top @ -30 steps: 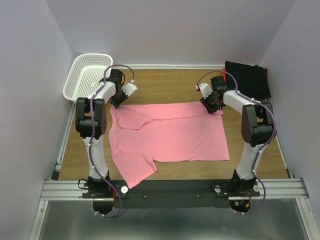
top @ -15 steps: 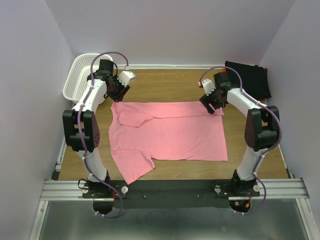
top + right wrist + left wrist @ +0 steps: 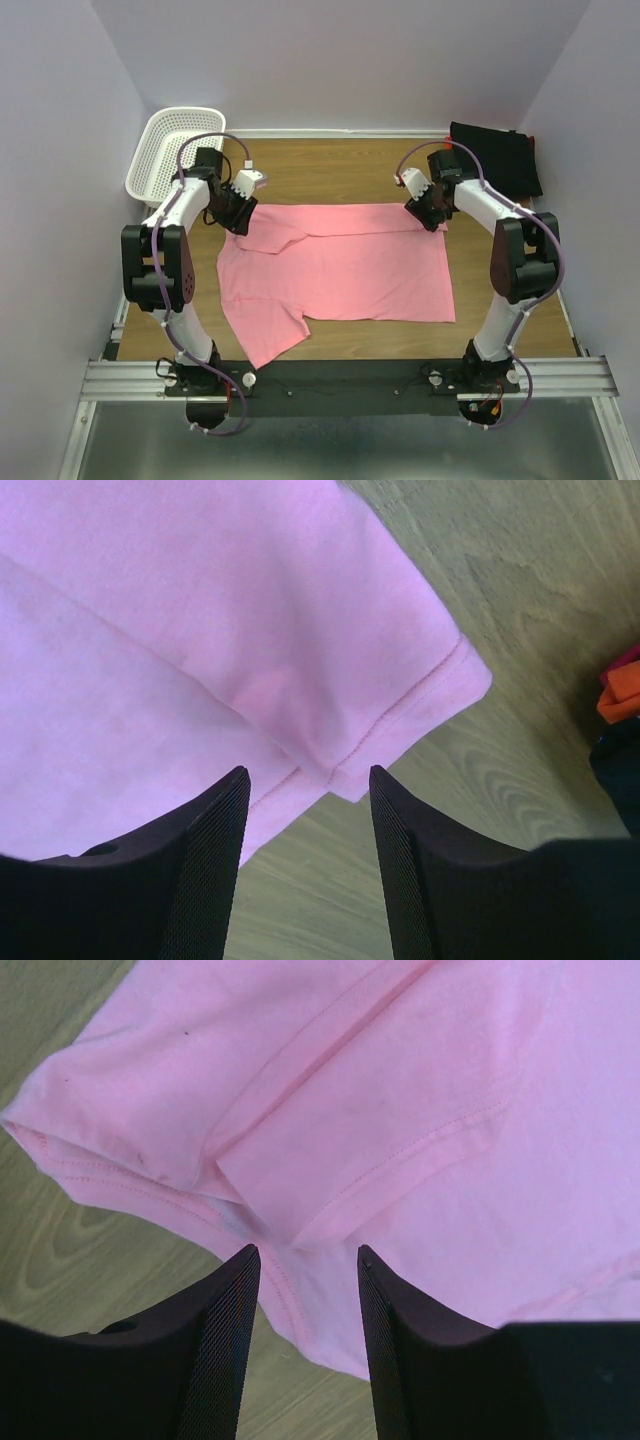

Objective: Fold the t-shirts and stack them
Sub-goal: Fold the flattened tshirt in 1/3 of the way

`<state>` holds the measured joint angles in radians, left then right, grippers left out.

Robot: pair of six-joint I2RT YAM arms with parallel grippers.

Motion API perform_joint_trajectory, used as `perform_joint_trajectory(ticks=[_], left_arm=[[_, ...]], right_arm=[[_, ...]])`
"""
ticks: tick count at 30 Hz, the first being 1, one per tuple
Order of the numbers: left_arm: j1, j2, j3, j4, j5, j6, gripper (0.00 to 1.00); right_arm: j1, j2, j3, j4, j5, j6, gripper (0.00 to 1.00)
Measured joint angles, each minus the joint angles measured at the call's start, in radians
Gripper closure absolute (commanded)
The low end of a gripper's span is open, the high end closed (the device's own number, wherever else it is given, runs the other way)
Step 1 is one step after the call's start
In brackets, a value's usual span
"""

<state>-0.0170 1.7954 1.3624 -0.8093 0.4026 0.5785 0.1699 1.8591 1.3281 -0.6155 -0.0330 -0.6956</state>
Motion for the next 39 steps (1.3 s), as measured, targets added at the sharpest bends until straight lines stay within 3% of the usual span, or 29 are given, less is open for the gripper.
perform_joint_trajectory(ticks=[20, 29, 33, 39], left_arm=[[0.068, 0.008, -0.006, 0.034, 0.037, -0.051, 0.51], [0.07, 0.025, -0.019, 0.045, 0.055, -0.068, 0.52], [0.07, 0.044, -0.033, 0.05, 0.069, -0.073, 0.52], [0.07, 0.089, -0.043, 0.063, 0.075, -0.086, 0.53]], right_arm=[[-0.002, 0.076, -0.002, -0.008, 0.032, -0.055, 0.62], [-0.002, 0.076, 0.003, -0.008, 0.043, -0.064, 0.8], [-0.002, 0.076, 0.003, -0.008, 0.043, -0.067, 0.99], [-0.002, 0.076, 0.004, -0.008, 0.044, -0.064, 0.99]])
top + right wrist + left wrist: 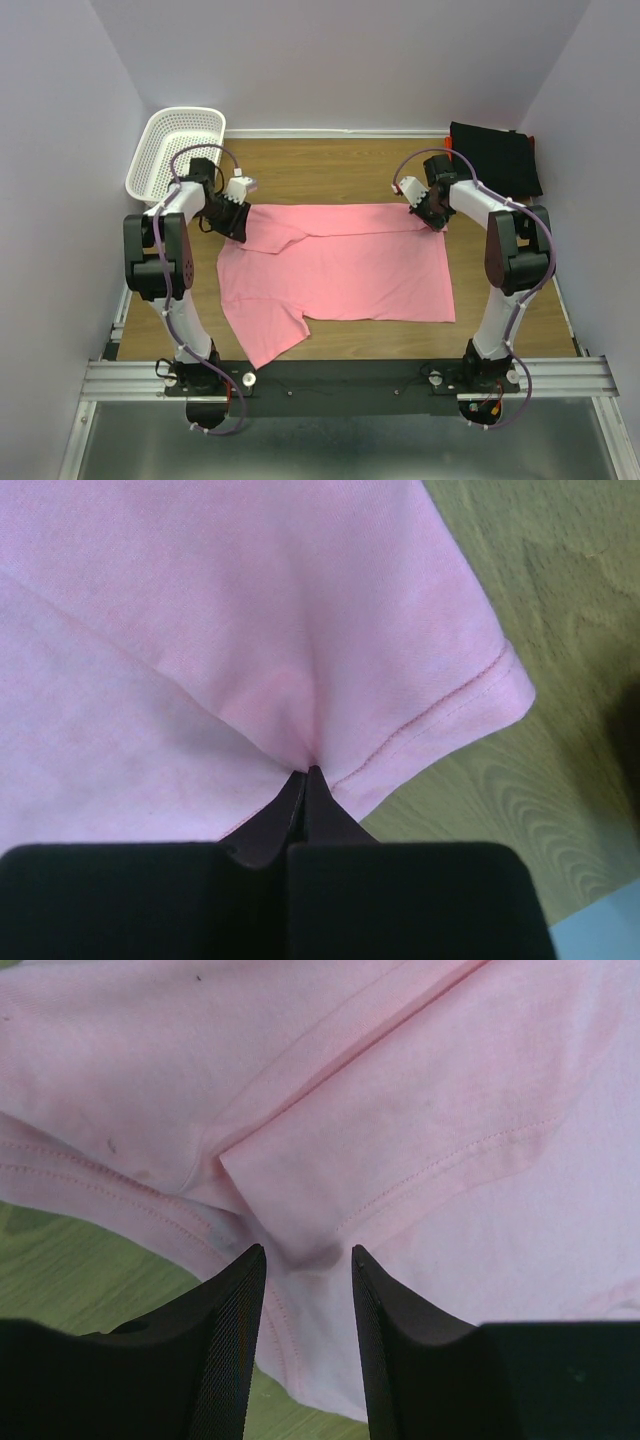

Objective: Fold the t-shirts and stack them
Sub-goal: Fold the flattened tshirt in 1/3 of the way

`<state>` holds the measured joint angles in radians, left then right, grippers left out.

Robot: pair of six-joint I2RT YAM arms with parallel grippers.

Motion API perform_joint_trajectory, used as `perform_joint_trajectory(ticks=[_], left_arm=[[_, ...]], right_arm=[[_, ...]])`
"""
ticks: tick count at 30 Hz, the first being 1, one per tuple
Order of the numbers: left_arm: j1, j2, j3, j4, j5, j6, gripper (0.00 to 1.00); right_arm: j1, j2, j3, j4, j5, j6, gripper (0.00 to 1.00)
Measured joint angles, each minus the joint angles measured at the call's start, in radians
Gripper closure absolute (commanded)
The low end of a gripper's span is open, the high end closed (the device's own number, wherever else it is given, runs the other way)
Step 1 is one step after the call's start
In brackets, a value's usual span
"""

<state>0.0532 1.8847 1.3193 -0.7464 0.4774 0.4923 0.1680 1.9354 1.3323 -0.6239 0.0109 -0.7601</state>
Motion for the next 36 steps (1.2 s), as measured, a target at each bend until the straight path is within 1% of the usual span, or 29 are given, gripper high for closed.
perform_joint_trajectory(ticks=[3, 4, 5, 6, 7, 8, 9, 17, 27, 36], left_arm=[[0.0, 0.015, 0.0, 0.006, 0.001, -0.005, 0.6], [0.0, 0.019, 0.0, 0.006, 0.002, -0.007, 0.65], [0.0, 0.023, 0.0, 0.007, 0.003, -0.01, 0.78], [0.0, 0.026, 0.0, 0.008, 0.005, -0.009, 0.82], [0.0, 0.027, 0.0, 0.006, 0.006, -0.009, 0.9], [0.0, 0.027, 0.0, 0.005, 0.008, -0.008, 0.95], [0.0, 0.026, 0.002, 0.004, 0.01, -0.008, 0.99], [0.007, -0.001, 0.014, -0.021, 0.011, -0.006, 1.0], [0.047, -0.048, 0.08, -0.087, 0.016, 0.009, 1.0], [0.051, -0.112, 0.075, -0.142, 0.031, 0.024, 1.0]], right_arm=[[0.0, 0.0, 0.0, 0.0, 0.0, 0.0, 1.0], [0.0, 0.0, 0.0, 0.0, 0.0, 0.0, 1.0], [0.0, 0.0, 0.0, 0.0, 0.0, 0.0, 0.99], [0.0, 0.0, 0.0, 0.0, 0.0, 0.0, 0.99], [0.0, 0.0, 0.0, 0.0, 0.0, 0.0, 0.99], [0.0, 0.0, 0.0, 0.0, 0.0, 0.0, 0.99], [0.0, 0.0, 0.0, 0.0, 0.0, 0.0, 0.99], [0.0, -0.001, 0.004, 0.0, 0.0, -0.001, 1.0], [0.0, -0.043, 0.004, -0.002, 0.0, -0.01, 0.99], [0.0, -0.093, 0.004, -0.014, 0.0, -0.016, 0.99]])
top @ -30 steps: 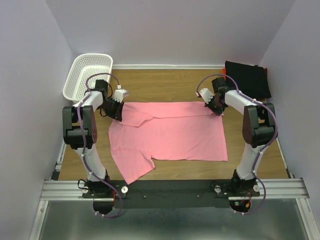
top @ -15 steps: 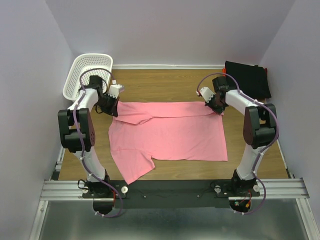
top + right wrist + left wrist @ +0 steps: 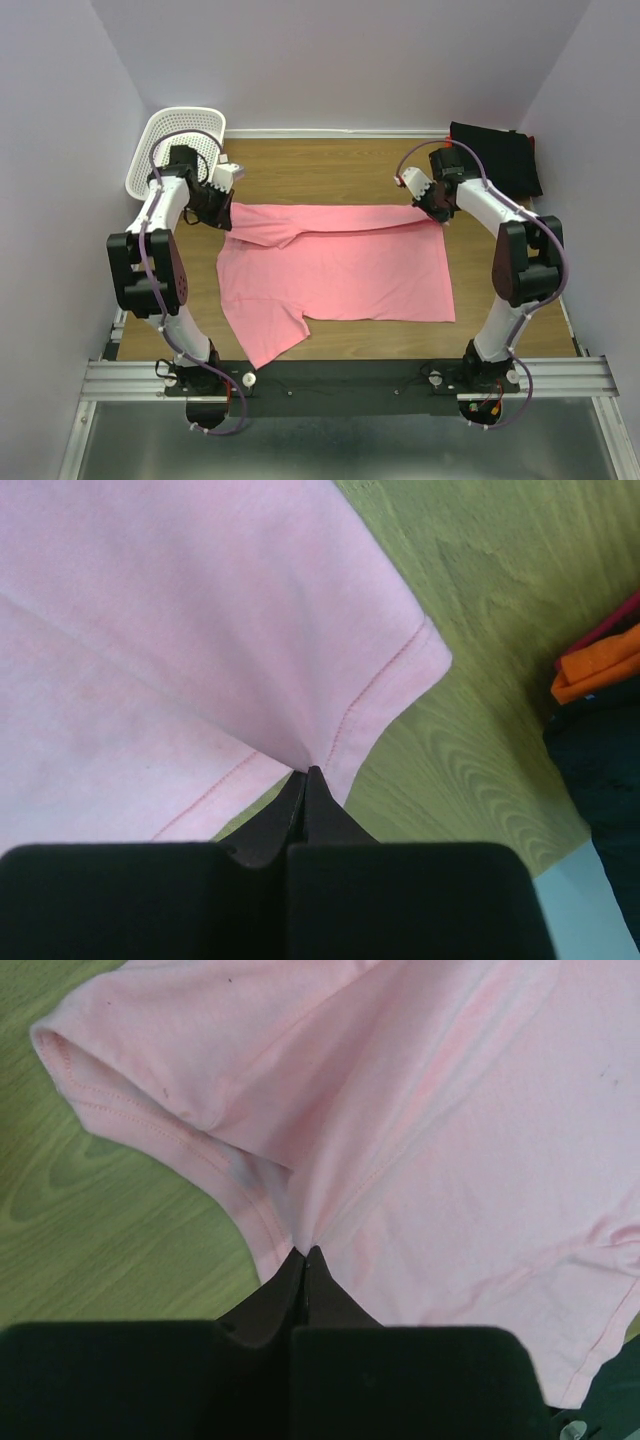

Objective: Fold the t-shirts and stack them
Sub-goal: Fold the flattened tshirt in 1/3 of the way

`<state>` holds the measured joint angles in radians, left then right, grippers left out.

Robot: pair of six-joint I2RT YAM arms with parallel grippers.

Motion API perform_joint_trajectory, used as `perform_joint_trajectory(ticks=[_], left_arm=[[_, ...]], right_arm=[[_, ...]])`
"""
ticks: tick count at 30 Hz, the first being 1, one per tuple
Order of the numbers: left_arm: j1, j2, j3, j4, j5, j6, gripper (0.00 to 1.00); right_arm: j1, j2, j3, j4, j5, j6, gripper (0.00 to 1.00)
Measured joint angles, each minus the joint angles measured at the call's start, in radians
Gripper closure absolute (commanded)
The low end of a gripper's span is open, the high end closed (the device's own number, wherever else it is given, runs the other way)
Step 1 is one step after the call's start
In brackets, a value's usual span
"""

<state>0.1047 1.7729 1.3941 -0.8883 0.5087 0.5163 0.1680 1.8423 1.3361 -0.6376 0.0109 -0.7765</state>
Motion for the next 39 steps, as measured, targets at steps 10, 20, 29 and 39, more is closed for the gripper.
perform_joint_trajectory(ticks=[10, 20, 29, 39], left_arm=[[0.035, -0.051, -0.038, -0.047, 0.0, 0.029, 1.0], [0.035, -0.052, -0.133, -0.03, -0.001, 0.035, 0.97], [0.036, -0.01, -0.135, 0.017, -0.003, 0.01, 0.61], [-0.047, -0.122, -0.107, 0.065, -0.003, 0.04, 0.65]], right_arm=[[0.0, -0.048, -0.044, -0.017, 0.0, -0.008, 0.99], [0.0, -0.02, -0.064, -0.037, -0.025, -0.01, 0.79], [0.0, 0.005, -0.01, -0.109, -0.073, 0.035, 0.51], [0.037, 0.017, 0.138, -0.175, -0.213, 0.189, 0.56]])
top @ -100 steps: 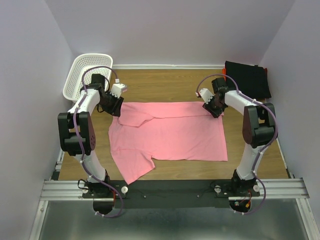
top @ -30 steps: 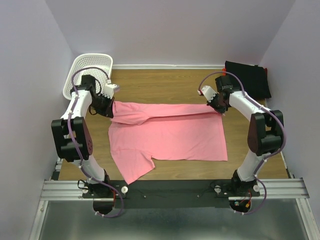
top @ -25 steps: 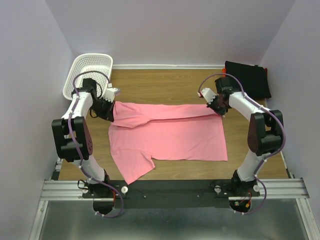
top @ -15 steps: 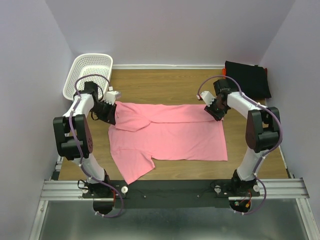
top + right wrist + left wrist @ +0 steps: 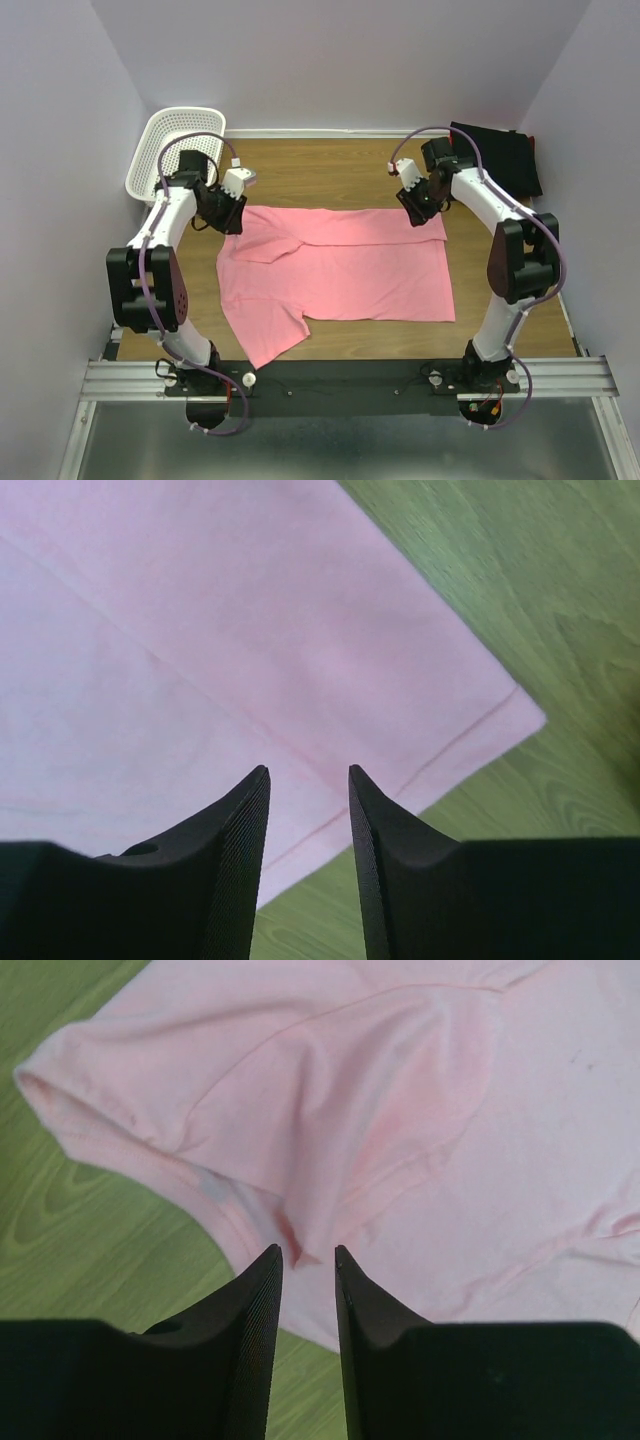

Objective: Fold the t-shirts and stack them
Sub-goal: Fold the flattened tshirt in 1/3 of the way

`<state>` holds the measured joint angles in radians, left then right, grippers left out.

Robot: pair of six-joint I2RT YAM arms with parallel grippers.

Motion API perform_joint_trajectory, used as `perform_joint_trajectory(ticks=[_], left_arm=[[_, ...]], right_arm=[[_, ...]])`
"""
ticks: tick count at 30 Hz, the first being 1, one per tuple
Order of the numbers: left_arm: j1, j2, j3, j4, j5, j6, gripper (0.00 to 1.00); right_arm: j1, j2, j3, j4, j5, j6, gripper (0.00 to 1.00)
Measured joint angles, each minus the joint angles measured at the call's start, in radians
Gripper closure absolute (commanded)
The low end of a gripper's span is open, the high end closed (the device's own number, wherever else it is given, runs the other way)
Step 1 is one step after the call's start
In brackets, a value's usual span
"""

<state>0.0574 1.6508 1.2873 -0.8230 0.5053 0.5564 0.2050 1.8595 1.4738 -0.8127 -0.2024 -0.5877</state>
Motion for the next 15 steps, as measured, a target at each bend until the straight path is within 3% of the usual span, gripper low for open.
perform_joint_trajectory(ticks=[6, 15], left_arm=[[-0.034, 0.022, -0.017, 0.055, -0.02, -0.036, 0.65], [-0.047, 0.207, 0.069, 0.129, -0.06, -0.095, 0.63]], right_arm=[[0.003, 0.071, 0.036, -0.013, -0.031, 0.072, 0.6], [0.003, 0.217, 0.128, -0.006, -0.01, 0.151, 0.61]])
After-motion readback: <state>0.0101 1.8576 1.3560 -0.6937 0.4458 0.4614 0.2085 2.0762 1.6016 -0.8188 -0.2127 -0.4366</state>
